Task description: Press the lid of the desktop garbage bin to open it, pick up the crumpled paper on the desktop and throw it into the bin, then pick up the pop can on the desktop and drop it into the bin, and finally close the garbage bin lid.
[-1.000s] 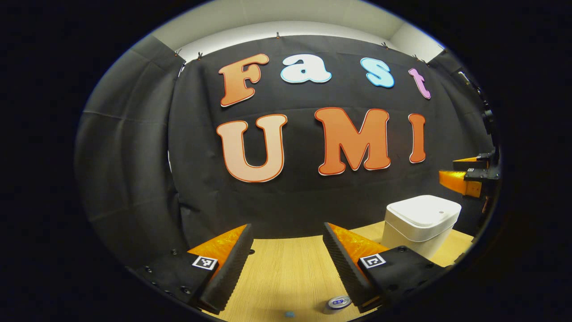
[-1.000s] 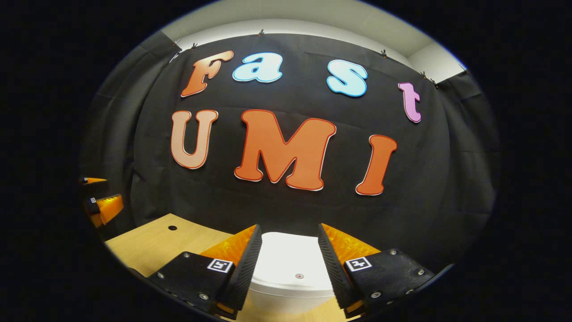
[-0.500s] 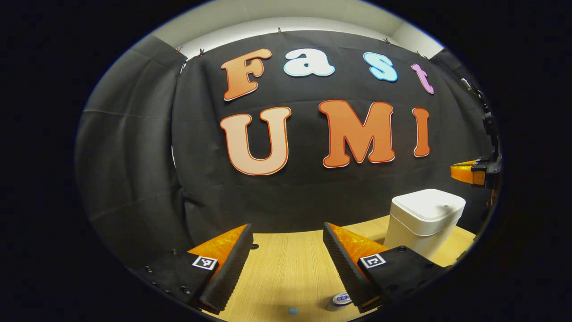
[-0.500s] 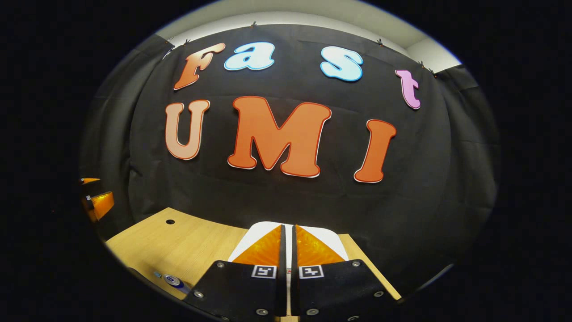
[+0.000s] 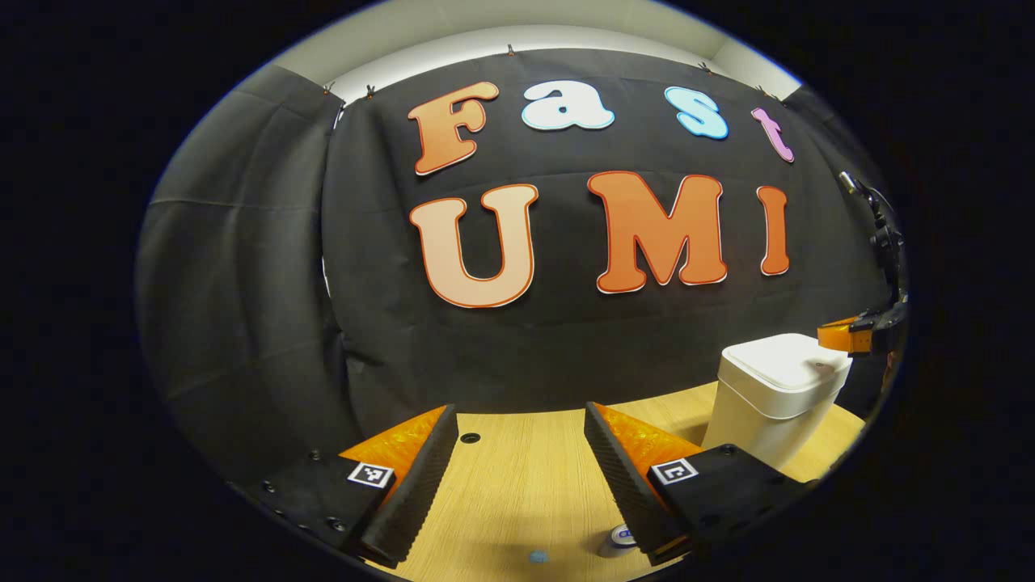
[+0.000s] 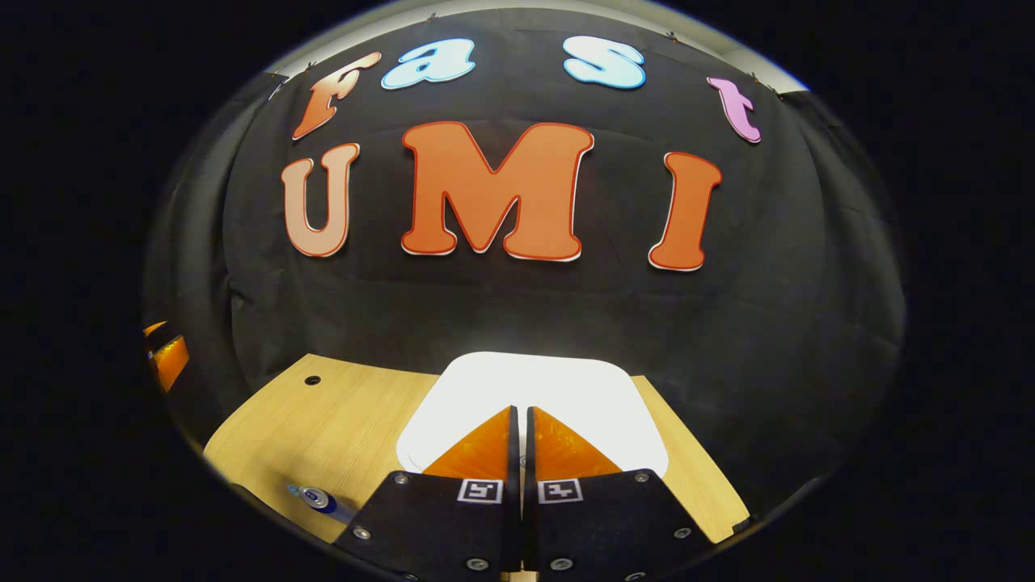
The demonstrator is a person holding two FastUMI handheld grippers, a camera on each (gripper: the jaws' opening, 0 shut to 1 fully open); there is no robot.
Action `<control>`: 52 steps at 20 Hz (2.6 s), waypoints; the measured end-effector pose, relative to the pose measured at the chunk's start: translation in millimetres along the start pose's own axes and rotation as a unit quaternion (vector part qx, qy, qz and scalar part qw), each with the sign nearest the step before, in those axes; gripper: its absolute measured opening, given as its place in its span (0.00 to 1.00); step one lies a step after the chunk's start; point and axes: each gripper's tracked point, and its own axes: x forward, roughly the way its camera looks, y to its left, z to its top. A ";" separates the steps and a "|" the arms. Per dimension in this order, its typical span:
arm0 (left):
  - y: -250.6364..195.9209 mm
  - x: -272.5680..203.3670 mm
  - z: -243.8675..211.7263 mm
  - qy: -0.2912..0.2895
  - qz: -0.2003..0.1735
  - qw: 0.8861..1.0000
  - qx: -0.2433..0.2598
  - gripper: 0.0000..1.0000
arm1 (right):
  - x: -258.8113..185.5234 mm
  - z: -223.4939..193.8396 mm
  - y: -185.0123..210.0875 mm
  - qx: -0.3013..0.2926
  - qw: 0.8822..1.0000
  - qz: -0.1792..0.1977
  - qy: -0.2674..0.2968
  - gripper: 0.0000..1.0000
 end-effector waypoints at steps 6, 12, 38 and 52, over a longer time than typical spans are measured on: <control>-0.7 -2.6 -6.2 0.008 0.005 1.000 -0.001 1.00 | 5.3 -17.9 5.7 -0.016 0.999 0.004 0.030 0.02; -1.7 -5.7 -8.8 0.011 0.005 1.000 0.001 1.00 | 5.2 -23.6 5.7 -0.016 0.999 0.003 0.036 0.02; 16.8 -22.3 -92.0 0.075 -0.009 0.997 0.005 1.00 | -48.4 50.5 63.7 -0.064 0.988 0.057 -0.128 0.62; 2.9 -34.4 -234.7 0.202 -0.080 0.976 -0.005 1.00 | -64.4 -32.4 147.4 -0.084 0.984 0.145 -0.054 0.90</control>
